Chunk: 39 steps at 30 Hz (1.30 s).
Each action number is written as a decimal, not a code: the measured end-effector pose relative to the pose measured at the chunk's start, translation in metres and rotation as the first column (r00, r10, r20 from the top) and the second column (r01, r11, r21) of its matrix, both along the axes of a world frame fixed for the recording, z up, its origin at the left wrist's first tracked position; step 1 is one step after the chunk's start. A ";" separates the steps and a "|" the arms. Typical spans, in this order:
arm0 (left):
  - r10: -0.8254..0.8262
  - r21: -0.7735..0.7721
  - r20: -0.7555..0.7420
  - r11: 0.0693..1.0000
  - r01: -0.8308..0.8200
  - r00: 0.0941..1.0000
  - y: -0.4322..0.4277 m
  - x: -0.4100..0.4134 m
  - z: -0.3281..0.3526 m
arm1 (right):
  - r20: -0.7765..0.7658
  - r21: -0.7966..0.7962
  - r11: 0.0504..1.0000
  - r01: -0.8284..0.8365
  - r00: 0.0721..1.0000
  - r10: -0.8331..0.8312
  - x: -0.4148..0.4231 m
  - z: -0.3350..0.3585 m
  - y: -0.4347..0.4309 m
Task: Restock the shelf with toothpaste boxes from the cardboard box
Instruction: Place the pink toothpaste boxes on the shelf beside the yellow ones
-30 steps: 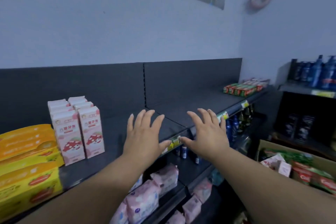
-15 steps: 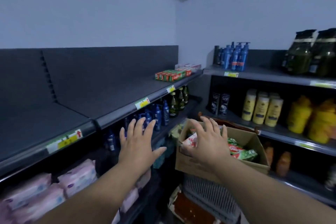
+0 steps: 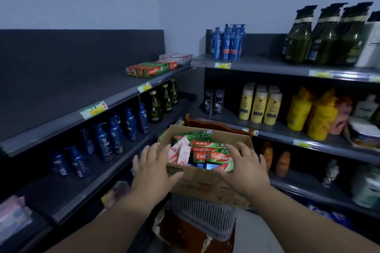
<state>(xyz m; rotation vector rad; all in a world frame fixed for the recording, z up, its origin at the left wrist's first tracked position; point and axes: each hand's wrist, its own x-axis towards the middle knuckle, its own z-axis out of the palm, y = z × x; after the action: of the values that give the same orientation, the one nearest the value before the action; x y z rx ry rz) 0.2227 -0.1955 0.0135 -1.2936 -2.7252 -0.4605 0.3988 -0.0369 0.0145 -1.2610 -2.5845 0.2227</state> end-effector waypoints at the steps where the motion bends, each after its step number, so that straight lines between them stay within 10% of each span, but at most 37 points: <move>1: -0.010 0.003 0.012 1.000 0.010 1.000 0.008 -0.004 -0.003 | -0.005 -0.019 1.000 0.006 1.000 -0.006 -0.004 -0.005 0.005; 22: -0.197 -0.140 0.154 0.966 0.219 0.968 0.167 -0.211 -0.091 | 0.085 -0.378 0.925 0.048 0.996 -0.018 -0.214 -0.092 0.097; 39: -0.493 -0.212 0.148 0.831 0.514 0.857 0.232 -0.262 -0.118 | 0.269 -0.343 0.934 -0.098 0.943 0.198 -0.263 -0.114 0.121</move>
<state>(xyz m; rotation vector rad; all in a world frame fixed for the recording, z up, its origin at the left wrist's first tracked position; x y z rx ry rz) -0.0392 0.0363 -0.1048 -2.1269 -2.5361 -0.2164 0.1353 0.0841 -0.0995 -1.2860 -3.0061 0.5492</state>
